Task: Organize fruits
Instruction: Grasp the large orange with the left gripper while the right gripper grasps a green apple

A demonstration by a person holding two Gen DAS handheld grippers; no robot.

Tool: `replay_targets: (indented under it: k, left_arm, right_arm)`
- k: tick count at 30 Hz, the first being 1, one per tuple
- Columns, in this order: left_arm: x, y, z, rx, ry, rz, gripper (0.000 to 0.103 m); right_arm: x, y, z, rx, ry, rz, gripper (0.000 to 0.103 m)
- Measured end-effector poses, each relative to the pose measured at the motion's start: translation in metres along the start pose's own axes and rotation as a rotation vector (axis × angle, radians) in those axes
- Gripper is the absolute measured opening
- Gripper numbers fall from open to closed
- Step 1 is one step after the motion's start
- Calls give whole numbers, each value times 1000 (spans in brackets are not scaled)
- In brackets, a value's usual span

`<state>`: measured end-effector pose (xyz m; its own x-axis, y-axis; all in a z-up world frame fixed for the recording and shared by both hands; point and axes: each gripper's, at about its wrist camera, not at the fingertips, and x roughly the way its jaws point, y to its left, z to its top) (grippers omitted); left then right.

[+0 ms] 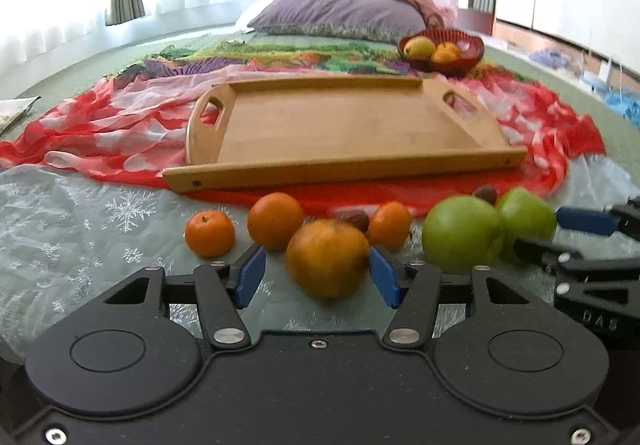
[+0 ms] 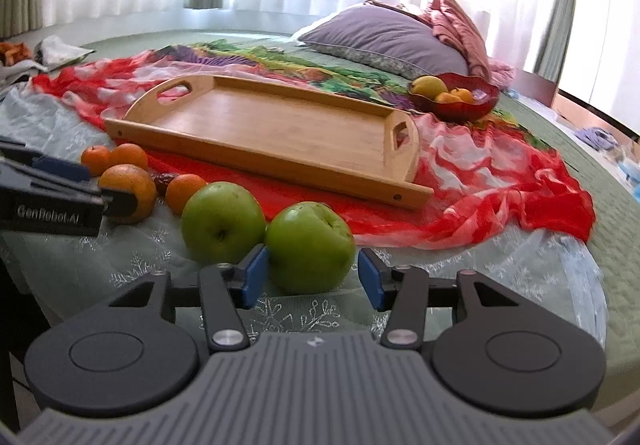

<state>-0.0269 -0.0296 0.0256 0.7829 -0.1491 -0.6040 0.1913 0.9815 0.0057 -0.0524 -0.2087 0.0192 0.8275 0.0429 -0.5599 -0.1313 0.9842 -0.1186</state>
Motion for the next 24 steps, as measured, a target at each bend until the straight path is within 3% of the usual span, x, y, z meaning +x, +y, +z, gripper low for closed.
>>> replay_targets:
  k: [12, 19, 21, 22, 24]
  left_arm:
    - [13, 4, -14, -32, 18, -26, 55]
    - [17, 5, -17, -30, 0, -32, 53]
    - [18, 5, -16, -27, -7, -40, 48]
    - [17, 4, -16, -18, -13, -37, 47]
    - [15, 1, -16, 4, -27, -23, 47]
  right_arm:
    - [24, -8, 4, -12, 36, 97, 70]
    - [33, -6, 1, -34, 44, 78, 72]
    - [35, -6, 0, -30, 43, 76, 67]
    - [36, -6, -1, -19, 37, 76, 60]
    - [34, -6, -3, -4, 20, 74, 60]
